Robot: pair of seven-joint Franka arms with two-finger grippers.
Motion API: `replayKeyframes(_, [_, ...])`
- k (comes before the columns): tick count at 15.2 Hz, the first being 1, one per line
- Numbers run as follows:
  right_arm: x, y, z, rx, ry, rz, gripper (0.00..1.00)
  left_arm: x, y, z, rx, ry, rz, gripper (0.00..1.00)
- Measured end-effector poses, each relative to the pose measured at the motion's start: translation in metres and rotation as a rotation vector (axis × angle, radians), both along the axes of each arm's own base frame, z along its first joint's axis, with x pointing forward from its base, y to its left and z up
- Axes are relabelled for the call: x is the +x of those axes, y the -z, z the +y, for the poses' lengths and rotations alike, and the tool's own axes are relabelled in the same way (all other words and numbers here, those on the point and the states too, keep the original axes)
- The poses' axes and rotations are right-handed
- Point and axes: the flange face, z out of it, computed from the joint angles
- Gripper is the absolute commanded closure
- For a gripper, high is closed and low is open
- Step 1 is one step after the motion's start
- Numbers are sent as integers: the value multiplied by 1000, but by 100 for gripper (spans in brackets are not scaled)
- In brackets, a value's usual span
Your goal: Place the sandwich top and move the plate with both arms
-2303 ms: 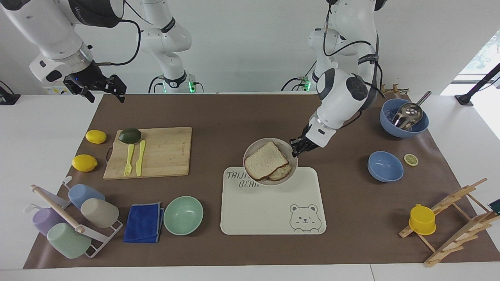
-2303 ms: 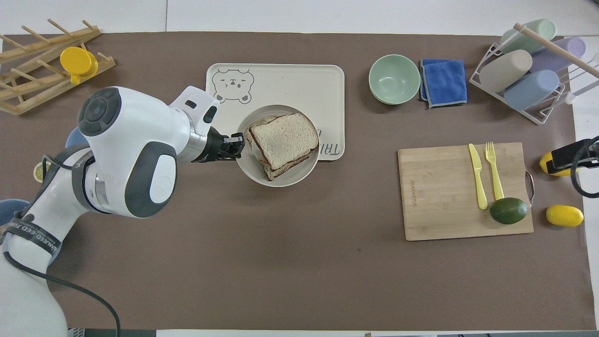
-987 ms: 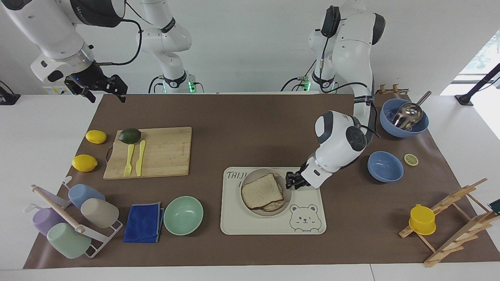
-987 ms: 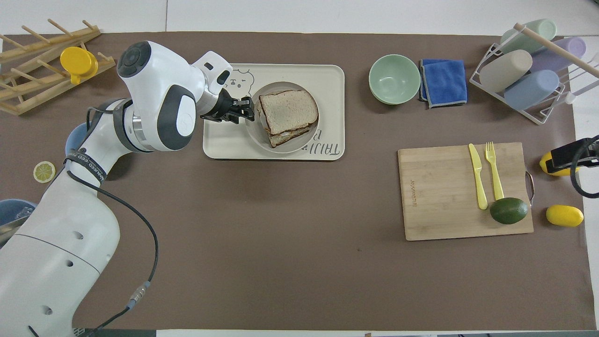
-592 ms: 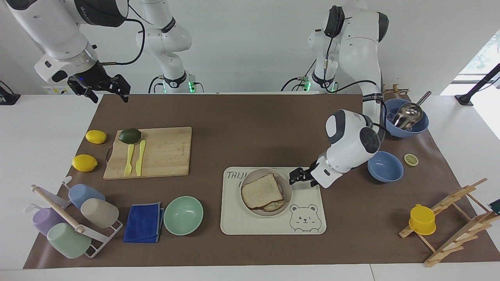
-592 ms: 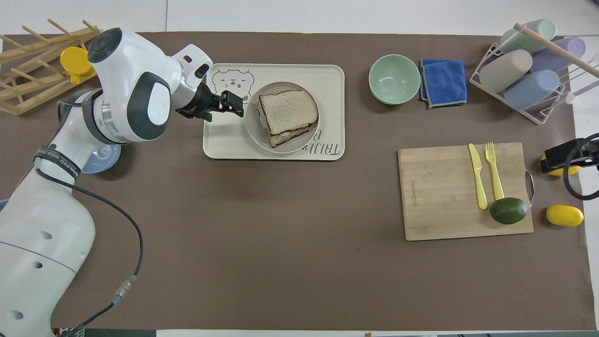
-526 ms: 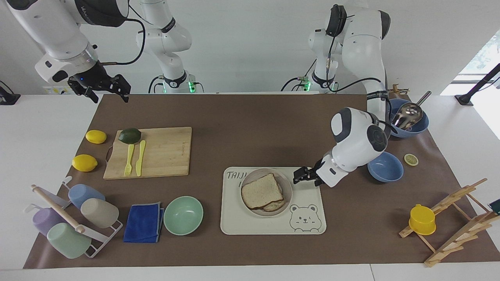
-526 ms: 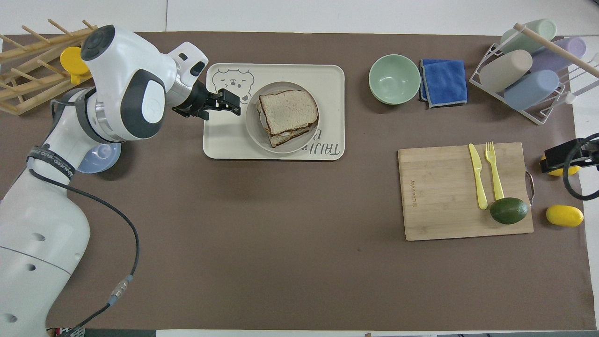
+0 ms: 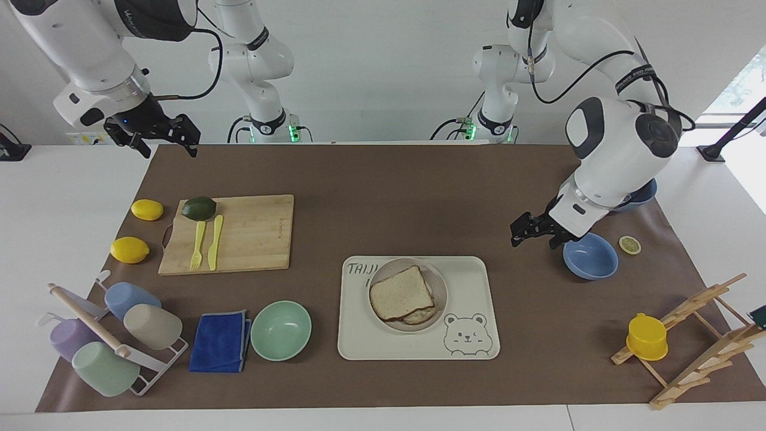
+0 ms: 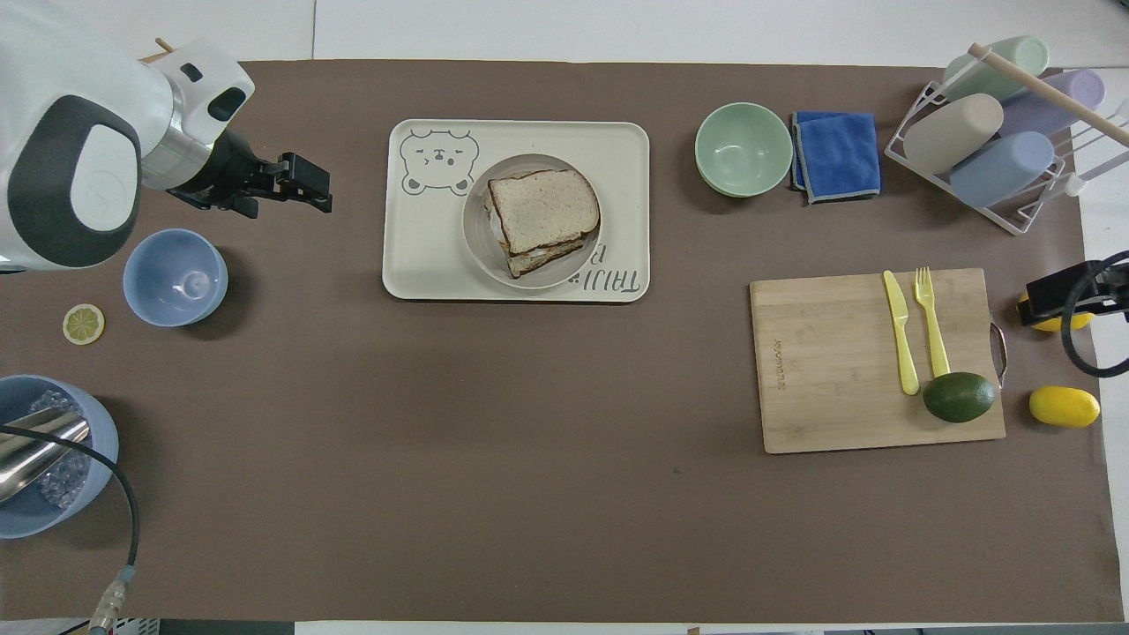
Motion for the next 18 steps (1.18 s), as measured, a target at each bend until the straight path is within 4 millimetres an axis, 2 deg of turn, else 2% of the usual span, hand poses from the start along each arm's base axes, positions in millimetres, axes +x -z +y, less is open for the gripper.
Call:
replayKeyframes(2, [0,0,-2,0,4,0,0,-15,-34,22,45,-11,-8,0])
replayKeyframes(6, [0,0,-2,0,4,1,0,-61,-103,58,132,-23,11,0])
replayKeyframes(8, [0,0,-2,0,4,1,0,-83,-129,70,141,-34,23,0])
replayKeyframes(10, [0,0,-2,0,4,1,0,-105,-146,81,141,-43,61,0])
replayKeyframes(13, [0,0,-2,0,4,2,0,-126,-150,83,149,-37,129,0])
replayKeyframes(15, [0,0,-2,0,4,2,0,-128,-131,82,153,-35,162,0])
replayKeyframes(18, [0,0,-2,0,4,2,0,-114,-100,87,153,-46,176,0])
